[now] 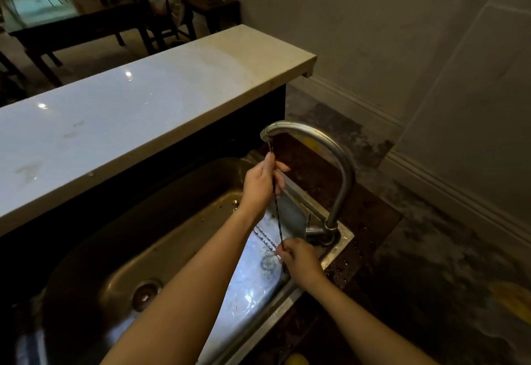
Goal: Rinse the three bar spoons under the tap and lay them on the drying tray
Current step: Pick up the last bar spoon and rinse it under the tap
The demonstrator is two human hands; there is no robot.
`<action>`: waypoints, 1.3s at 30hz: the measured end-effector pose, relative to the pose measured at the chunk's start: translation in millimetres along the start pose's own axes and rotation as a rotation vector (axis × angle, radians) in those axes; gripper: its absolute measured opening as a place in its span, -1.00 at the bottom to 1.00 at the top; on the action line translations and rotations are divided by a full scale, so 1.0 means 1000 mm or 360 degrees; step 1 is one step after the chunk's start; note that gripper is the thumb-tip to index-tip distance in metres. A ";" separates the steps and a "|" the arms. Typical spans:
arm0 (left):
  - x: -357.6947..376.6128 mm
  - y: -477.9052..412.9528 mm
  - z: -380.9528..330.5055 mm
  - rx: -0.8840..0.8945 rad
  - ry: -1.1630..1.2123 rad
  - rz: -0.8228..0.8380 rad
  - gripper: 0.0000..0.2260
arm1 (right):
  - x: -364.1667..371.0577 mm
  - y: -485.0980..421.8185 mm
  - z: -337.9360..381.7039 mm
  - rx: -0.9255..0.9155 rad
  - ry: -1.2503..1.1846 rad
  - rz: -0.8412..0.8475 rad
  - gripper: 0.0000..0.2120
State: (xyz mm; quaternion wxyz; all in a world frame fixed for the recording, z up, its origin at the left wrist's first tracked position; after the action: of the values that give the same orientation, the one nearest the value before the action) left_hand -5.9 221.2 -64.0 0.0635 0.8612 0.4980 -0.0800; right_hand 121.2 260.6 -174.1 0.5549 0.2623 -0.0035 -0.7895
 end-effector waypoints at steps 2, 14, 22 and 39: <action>0.002 -0.001 0.000 0.0013 -0.0037 0.0051 -0.69 | 0.000 -0.001 -0.002 -0.0008 0.0004 -0.0009 -0.84; -0.003 0.002 -0.009 0.0044 0.0011 0.0077 -0.71 | 0.001 0.000 0.004 -0.0025 -0.0048 -0.0043 -0.82; -0.013 0.004 -0.016 0.0015 -0.0017 -0.0027 -0.78 | -0.003 0.002 0.011 -0.0065 -0.0043 -0.0049 -0.81; -0.092 -0.004 0.053 -0.0703 0.0562 -0.0326 -0.62 | -0.012 -0.008 0.045 -0.0243 -0.0144 0.0051 -0.82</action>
State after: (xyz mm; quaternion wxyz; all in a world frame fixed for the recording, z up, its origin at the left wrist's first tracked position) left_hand -58.6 135.4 -97.6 0.1533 0.7725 0.5908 0.1754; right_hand 97.8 261.0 -132.8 0.5852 0.1832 0.0275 -0.7894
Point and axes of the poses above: each hand's wrist, its own y-axis away from the middle knuckle, its own x-axis out of the palm, z = x × y, the point moved 5 cm from there along -y, towards the middle knuckle, and after that the axes turned 15 degrees about -y, right-handed, at the moved point
